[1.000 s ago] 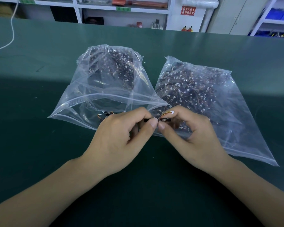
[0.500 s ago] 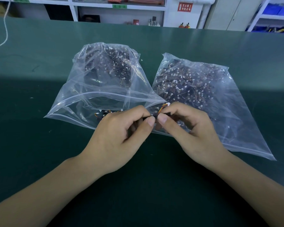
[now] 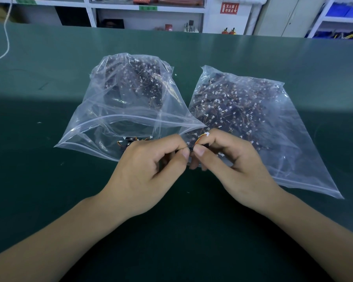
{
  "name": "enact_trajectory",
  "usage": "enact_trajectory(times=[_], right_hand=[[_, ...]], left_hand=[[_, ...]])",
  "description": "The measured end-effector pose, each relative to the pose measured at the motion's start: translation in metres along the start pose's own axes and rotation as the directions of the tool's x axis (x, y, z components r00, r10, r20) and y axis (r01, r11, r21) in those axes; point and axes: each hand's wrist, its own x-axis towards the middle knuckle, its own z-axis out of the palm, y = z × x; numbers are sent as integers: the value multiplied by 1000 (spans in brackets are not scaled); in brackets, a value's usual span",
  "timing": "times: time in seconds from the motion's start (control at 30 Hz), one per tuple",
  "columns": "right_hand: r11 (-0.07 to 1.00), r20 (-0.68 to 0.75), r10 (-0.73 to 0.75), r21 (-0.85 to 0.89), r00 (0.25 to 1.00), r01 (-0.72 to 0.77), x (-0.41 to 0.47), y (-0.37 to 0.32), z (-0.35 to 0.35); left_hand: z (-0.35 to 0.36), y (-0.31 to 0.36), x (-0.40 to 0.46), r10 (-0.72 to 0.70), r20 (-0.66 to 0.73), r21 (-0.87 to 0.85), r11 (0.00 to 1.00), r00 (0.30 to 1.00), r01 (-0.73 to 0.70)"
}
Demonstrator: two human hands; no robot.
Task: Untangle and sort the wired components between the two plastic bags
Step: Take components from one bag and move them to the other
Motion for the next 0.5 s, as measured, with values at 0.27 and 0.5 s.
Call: enact_trajectory(times=[0.27, 0.5], right_hand=[[999, 0, -7, -31, 1000, 7, 0, 1, 0], [998, 24, -34, -56, 999, 36, -1, 2, -2]], left_hand=[[0, -1, 0, -13, 0, 0, 1000, 1000, 13], [-2, -2, -1, 13, -3, 32, 999, 1000, -13]])
